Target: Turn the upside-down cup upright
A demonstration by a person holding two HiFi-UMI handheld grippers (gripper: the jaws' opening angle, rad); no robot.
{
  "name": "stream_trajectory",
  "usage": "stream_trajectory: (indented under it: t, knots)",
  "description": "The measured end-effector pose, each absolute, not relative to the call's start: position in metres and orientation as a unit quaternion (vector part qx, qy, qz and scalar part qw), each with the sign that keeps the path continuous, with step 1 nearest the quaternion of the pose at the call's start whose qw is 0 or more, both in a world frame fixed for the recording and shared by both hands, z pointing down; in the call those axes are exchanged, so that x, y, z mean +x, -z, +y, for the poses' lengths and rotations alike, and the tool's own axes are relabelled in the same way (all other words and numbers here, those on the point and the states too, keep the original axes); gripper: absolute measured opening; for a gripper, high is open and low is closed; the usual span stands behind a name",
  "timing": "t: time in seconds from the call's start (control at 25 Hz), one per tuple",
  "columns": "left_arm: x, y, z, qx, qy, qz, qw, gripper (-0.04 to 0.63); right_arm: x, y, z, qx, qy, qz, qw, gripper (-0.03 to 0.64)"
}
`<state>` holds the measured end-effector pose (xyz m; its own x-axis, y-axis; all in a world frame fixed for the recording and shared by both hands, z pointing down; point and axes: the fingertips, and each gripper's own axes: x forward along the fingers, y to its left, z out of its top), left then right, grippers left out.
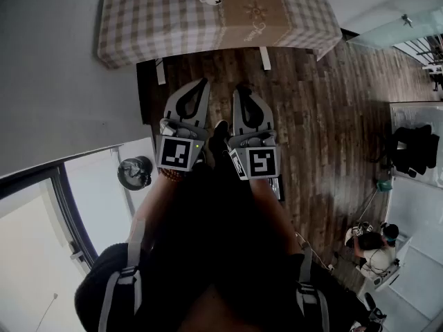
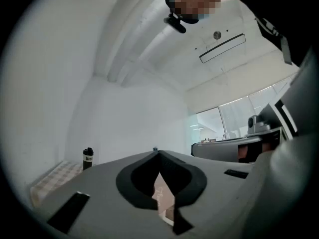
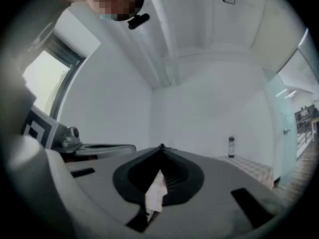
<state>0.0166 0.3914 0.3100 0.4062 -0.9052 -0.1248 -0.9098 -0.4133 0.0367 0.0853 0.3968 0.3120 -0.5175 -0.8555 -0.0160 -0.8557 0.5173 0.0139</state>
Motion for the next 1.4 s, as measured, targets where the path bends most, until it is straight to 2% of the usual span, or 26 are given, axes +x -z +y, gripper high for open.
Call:
stream_trajectory:
  t: [0.56, 1.08, 1.4]
  knots:
    - [0.046, -0.326, 0.232, -0.827, -0.013, 0.561, 0.036, 0.012, 0.119, -0.319, 0.232, -0.462, 0.003, 0.886, 0.042, 0.001]
    - [0.051, -0.380, 0.139, -0.789, 0.019, 0.613, -0.037, 0.012, 0.123, -0.376, 0.133, -0.383, 0.095, 0.918, 0.034, 0.000]
    - [0.039, -0.400, 0.107, -0.783, 0.035, 0.618, -0.050, 0.012, 0.111, -0.390, 0.095, -0.369, 0.115, 0.922, 0.031, 0.000]
